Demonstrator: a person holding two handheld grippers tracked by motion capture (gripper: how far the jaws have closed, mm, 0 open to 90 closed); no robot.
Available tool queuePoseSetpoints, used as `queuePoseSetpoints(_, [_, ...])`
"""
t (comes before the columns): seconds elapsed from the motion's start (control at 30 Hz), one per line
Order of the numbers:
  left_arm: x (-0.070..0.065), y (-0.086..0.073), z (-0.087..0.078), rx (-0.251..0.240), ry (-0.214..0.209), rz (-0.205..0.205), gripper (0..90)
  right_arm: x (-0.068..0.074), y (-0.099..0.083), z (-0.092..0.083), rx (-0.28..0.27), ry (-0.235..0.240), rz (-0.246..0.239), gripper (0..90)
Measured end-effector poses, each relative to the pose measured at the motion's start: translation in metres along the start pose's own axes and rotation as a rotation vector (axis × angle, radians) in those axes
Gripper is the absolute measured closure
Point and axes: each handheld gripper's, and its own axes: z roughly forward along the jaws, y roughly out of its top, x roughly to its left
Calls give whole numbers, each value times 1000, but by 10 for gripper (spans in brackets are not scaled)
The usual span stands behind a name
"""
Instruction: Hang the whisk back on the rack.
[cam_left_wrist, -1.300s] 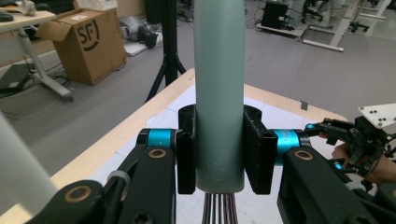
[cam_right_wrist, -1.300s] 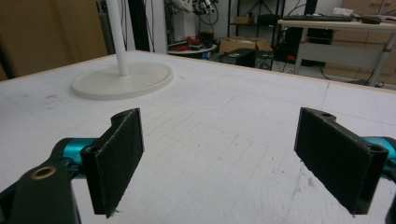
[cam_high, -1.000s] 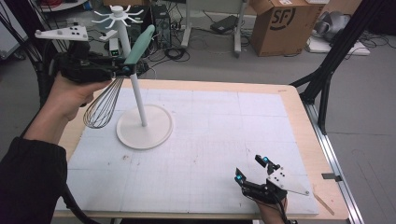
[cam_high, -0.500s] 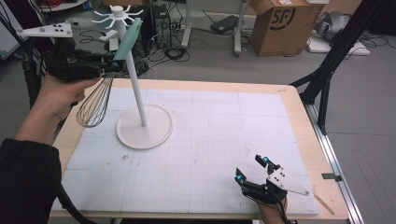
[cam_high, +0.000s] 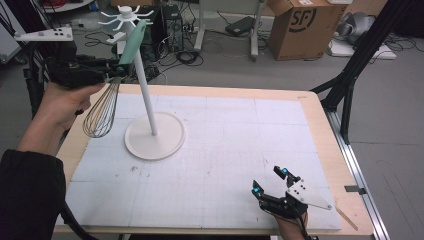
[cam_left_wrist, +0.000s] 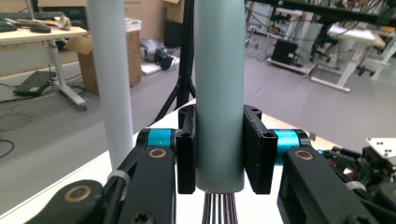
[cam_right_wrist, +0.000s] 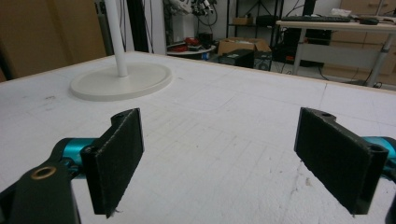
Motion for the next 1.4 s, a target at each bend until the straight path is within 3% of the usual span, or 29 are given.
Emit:
queuePoseSetpoints(0.37, [5, -3, 2, -17, -28, -18, 695, 0, 0, 0, 2, -2, -3, 145])
queuePoseSetpoints(0.93, [4, -2, 29, -22, -71, -37, 695, -1, 0, -2, -4, -1, 1, 145])
queuePoseSetpoints(1.4, [8, 3, 46, -25, -55, -55, 695, -3, 0, -2, -5, -3, 11, 145])
